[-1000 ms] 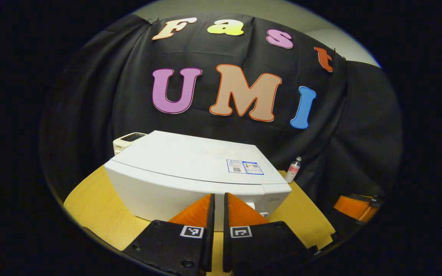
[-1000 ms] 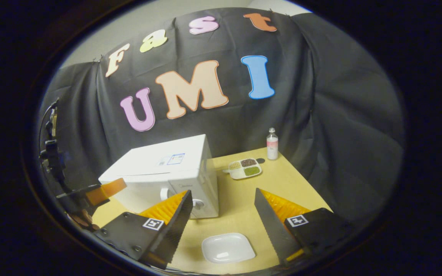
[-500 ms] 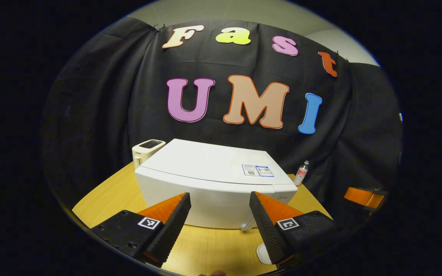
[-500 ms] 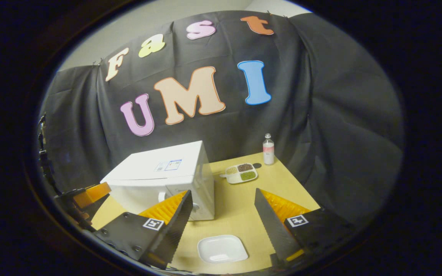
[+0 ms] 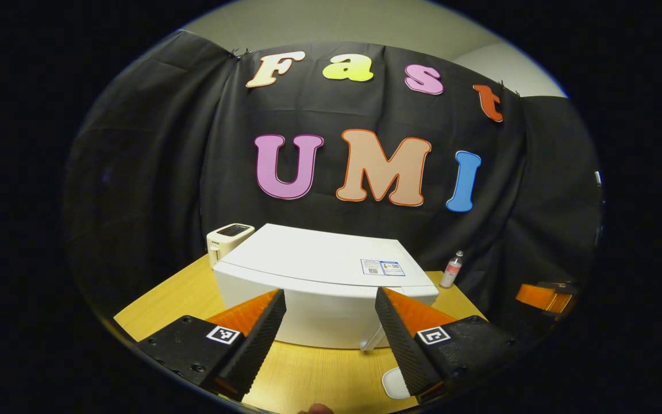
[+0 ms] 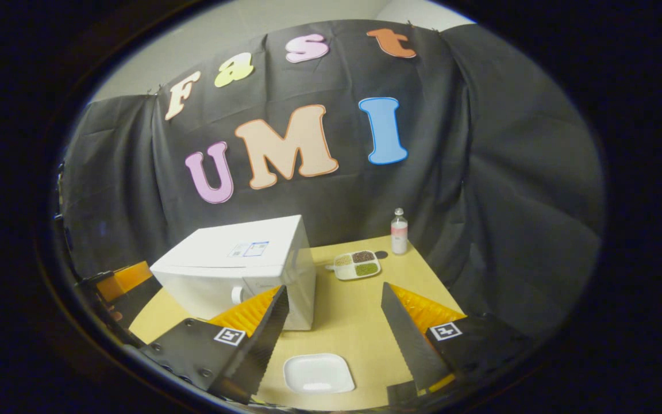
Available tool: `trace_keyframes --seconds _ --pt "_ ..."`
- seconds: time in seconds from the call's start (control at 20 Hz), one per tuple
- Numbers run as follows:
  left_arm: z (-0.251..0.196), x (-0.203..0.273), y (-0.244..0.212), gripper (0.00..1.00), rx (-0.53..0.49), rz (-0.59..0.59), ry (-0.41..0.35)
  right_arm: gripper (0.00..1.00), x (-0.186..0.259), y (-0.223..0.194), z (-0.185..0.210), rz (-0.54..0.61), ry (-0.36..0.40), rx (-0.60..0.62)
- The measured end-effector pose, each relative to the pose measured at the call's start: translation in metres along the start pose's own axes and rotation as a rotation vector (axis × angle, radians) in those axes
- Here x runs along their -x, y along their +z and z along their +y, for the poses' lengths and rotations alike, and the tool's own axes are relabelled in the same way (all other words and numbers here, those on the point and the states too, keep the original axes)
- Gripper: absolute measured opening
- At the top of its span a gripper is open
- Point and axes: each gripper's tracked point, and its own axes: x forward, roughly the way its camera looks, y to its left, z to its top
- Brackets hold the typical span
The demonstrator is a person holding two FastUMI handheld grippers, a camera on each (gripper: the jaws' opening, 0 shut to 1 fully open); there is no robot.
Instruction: Open the microwave oven with the left hand, put the food in, and close the microwave oven.
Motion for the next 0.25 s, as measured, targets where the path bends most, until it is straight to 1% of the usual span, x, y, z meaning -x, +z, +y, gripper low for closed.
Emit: trace_keyframes --seconds 0.25 --pt "-0.018 0.003 -0.002 0.96 0.011 0.005 -0.001 0.91 0.006 0.016 -0.010 -0.038 0.012 0.053"
